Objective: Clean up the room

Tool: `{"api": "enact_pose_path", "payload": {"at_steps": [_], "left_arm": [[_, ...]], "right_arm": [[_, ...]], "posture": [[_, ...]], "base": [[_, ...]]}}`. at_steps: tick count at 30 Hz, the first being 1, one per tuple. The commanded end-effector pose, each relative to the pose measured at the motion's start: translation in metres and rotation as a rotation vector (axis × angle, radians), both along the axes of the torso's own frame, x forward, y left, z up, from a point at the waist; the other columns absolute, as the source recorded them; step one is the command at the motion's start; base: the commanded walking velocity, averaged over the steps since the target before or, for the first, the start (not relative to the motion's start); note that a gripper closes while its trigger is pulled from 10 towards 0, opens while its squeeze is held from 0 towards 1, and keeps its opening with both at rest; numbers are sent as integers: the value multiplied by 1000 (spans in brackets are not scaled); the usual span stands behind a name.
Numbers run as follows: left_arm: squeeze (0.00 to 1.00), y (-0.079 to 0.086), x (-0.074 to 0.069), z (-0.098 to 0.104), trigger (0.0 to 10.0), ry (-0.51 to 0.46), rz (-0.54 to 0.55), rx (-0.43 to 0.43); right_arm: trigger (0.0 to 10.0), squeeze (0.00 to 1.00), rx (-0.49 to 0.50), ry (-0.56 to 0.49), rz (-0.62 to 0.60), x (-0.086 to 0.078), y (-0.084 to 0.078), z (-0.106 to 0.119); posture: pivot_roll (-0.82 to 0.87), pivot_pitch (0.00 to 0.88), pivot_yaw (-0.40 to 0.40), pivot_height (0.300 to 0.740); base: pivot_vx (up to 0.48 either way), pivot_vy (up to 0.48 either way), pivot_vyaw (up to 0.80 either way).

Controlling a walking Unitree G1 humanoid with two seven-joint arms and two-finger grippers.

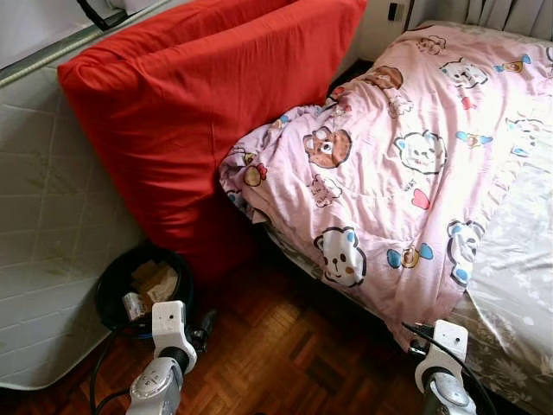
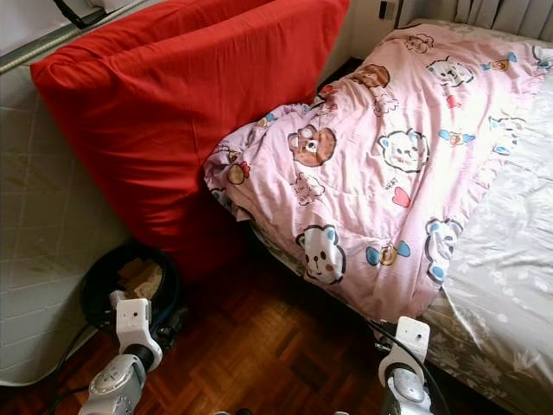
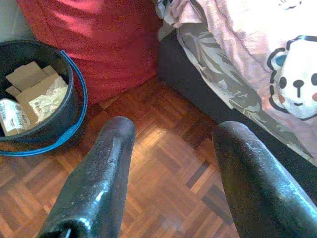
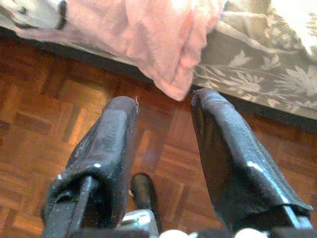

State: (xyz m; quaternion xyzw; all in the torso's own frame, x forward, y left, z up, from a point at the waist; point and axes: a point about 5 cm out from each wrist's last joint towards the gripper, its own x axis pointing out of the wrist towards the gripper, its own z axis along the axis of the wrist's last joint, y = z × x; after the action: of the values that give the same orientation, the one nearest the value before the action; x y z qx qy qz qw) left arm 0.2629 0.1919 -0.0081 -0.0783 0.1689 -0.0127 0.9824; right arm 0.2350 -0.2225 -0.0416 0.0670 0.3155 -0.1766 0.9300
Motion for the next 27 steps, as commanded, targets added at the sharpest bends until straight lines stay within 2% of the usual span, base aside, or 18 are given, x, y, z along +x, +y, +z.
{"api": "enact_pose_path", "payload": {"at_steps": [1,6,11,14,18,23,27], "left_arm": [[0,9,-8,-8,10000,58,7,24],[0,11,-14,-17,10000,118,20,35],[0,14,-22,-27,10000,190,32,47],[0,16,-30,-34,10000,247,32,55],[0,17,-40,-43,10000,305,29,63],[0,14,-50,-51,10000,365,28,68],[0,11,-51,-52,10000,372,25,66]], "right_arm": [[10000,0,30,-4,17,-6,7,-5],[10000,0,52,3,53,-16,10,-12],[10000,0,56,49,41,-37,1,-23],[10000,0,67,57,42,-44,-1,-26],[10000,0,57,47,79,-43,2,-25],[10000,0,23,16,163,-33,10,-20],[10000,0,20,10,194,-29,14,-19]], "posture": [[-66,143,122,740],[-61,127,102,740],[-70,112,88,740],[-82,104,84,740],[-101,94,88,740],[-110,84,86,740],[-112,84,79,740]], "base": [[0,0,0],[0,0,0],[0,0,0],[0,0,0],[0,0,0],[0,0,0],[0,0,303]]}}
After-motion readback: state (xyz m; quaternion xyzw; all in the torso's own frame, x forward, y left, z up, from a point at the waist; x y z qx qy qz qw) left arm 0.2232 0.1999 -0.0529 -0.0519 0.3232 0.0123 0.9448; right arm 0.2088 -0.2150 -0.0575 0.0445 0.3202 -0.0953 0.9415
